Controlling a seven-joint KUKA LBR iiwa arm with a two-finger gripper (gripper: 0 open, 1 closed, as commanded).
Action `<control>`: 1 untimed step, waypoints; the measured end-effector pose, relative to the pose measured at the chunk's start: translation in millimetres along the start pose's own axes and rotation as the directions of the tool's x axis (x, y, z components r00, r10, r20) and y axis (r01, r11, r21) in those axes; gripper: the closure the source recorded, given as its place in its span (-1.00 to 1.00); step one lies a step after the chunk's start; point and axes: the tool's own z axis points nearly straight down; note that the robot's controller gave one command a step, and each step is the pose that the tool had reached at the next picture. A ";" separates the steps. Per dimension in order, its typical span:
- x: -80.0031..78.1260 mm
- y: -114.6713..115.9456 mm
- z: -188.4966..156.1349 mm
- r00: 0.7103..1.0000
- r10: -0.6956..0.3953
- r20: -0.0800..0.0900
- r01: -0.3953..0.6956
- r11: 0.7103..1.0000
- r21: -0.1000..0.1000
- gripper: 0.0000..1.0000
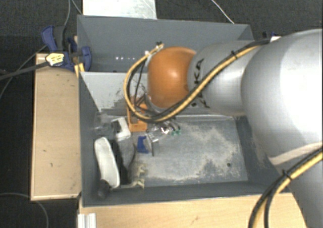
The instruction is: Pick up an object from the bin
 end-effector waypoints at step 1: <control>-0.7 -3.2 -13.8 0.913 -0.407 0.017 0.406 0.914 0.013 1.00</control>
Offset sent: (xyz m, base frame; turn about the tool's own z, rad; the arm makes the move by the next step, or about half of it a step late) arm 0.0000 0.0000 0.0000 0.0000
